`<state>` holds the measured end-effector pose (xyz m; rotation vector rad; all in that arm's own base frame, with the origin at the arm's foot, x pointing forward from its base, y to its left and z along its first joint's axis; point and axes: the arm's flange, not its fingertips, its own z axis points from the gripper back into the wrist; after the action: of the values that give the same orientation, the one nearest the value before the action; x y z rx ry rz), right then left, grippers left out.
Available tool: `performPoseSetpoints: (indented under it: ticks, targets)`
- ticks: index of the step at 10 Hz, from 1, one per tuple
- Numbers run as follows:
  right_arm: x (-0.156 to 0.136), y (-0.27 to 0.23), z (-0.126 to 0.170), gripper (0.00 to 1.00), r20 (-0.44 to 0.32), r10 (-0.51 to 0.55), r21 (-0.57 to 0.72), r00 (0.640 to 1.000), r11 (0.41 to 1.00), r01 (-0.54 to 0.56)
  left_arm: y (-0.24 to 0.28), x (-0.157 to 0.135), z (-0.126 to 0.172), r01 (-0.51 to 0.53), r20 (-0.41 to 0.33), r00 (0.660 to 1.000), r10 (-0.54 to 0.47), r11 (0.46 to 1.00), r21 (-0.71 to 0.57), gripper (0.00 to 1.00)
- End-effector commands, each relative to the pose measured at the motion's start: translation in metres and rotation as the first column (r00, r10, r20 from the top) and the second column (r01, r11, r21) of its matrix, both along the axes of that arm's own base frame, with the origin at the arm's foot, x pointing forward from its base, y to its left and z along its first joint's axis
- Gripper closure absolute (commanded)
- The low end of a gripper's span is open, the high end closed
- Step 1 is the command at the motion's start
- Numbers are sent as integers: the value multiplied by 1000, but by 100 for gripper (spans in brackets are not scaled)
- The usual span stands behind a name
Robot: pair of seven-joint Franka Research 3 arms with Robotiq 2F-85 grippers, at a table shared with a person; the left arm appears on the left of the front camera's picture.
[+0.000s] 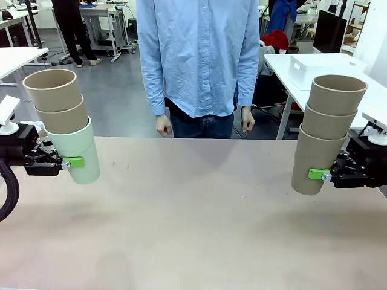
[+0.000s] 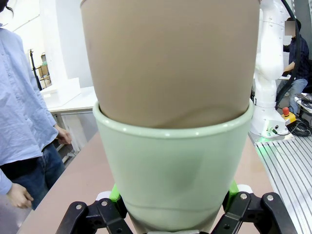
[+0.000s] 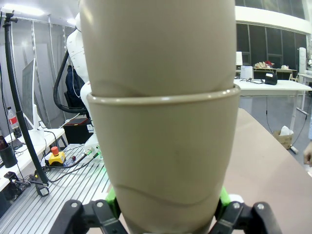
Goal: Stack the cups and store them in the basket.
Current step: Place the stack of Reusable plastic cups into the Pantry Basket.
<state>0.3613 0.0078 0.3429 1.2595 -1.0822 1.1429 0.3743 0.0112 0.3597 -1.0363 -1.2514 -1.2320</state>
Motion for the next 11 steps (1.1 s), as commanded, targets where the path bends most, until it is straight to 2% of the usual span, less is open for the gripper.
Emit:
performPoseSetpoints:
  ticks: [1, 11]
  targets:
    - [0, 1, 5, 17, -1, 1, -2, 1000, 1000, -1, -2, 1, 4, -7, -1, 1000, 7, 1000, -17, 14]
    - [0, 1, 5, 17, -1, 1, -2, 1000, 1000, -1, -2, 1, 4, -7, -1, 1000, 7, 1000, -17, 14]
